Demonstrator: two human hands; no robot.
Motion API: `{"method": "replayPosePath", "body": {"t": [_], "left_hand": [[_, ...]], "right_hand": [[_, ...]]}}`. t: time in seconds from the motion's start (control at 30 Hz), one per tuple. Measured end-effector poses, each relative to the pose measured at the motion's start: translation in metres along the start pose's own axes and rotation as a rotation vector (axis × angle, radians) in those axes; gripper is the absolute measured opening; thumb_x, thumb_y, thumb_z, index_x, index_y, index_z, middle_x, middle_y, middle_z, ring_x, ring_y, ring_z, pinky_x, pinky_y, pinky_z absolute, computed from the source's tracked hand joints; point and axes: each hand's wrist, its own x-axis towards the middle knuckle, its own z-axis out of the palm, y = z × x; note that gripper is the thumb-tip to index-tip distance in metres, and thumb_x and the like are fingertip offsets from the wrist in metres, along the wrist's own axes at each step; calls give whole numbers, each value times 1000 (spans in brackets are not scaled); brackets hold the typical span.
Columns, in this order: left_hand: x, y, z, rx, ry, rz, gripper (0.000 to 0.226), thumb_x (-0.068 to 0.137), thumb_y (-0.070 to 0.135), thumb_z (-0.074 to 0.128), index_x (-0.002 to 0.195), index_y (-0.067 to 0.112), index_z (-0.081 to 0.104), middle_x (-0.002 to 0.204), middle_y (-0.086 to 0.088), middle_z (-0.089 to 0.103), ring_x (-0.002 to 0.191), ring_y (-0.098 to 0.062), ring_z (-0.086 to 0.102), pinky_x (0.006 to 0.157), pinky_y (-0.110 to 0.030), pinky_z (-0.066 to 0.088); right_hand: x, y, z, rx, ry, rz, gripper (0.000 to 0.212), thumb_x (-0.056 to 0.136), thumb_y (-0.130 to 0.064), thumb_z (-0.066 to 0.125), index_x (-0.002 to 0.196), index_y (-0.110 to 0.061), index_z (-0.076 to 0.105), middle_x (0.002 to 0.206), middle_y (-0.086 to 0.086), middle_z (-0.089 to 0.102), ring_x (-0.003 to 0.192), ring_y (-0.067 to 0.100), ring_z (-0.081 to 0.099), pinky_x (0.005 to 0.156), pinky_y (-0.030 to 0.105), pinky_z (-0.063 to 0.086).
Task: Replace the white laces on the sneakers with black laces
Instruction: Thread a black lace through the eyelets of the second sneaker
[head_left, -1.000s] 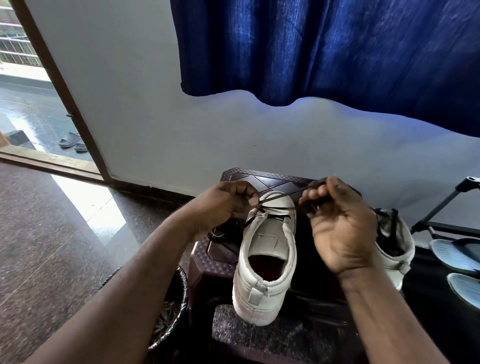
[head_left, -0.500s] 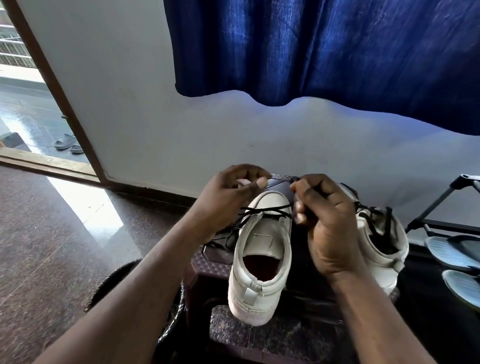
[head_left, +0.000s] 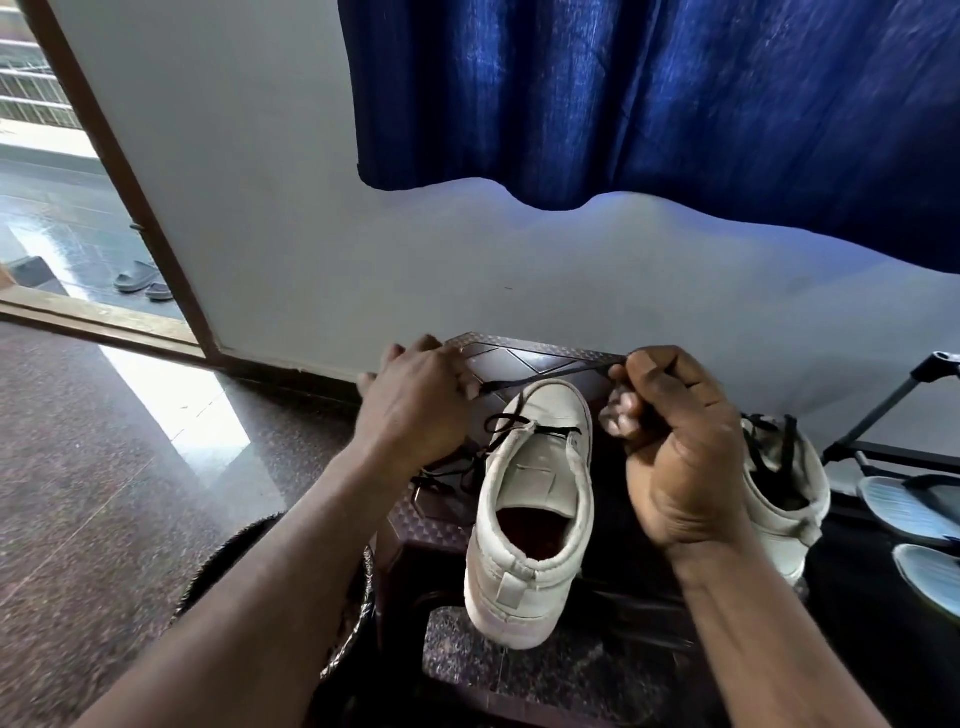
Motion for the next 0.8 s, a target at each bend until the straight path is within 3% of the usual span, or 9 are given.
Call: {"method": "replayPosePath", "body": {"t": [0.07,0.17,0.3,0.4,0.5,0.57,0.63,0.8], "left_hand": [[-2,-6,-3,37,18,-51,6,97,32,62,94,36,65,119,9,58,117,-23,46,87,-44,33],[-2,3,-3,-123,72,106,8,94,40,68,102,39,69,121,12,58,116,-21,47,96,-46,43],[-5,22,1,-625,-97,273,24,90,59,61,108,48,71,121,18,60,123,-18,51,107,-46,46],[-8,29,8,-682,-164,342,22,90,63,59,99,46,70,118,18,61,122,-23,55,107,-54,46],[-6,28,9,-611,-138,316,15,91,58,62,88,44,66,114,19,61,117,-26,57,101,-53,49],[-3,23,8,-443,-74,249,14,95,45,66,82,42,61,113,17,58,118,-24,49,100,-50,46],[-2,15,7,-262,-59,172,11,98,34,65,87,36,65,115,15,55,118,-23,42,100,-49,42],[-11,9,3,179,-61,94,21,100,42,55,103,28,69,120,10,54,120,-24,38,89,-45,35]], "right_hand": [[3,-2,-2,35,14,0,19,87,-15,63,71,-21,70,72,1,63,58,11,42,56,24,31],[3,2,-3,-4,16,14,15,87,-17,64,74,-20,71,73,1,64,60,12,43,55,24,33],[-2,11,-1,-186,-25,10,11,91,-19,65,83,-15,71,72,9,58,62,14,43,58,26,37],[-4,13,-1,-235,-26,23,12,91,-23,66,85,-16,75,69,8,53,63,16,44,59,28,40],[-4,12,0,-239,-26,40,19,90,-24,67,90,-6,73,73,14,53,64,16,43,61,29,39],[-3,11,0,-232,-21,45,13,89,-22,67,84,-13,75,77,14,58,64,14,46,60,26,40],[-3,9,-1,-225,-15,41,15,91,-18,67,78,-20,75,78,10,63,64,13,48,58,24,40],[-1,10,-2,-233,2,26,28,99,-7,62,76,-19,73,72,9,59,61,13,46,56,22,39]]}}
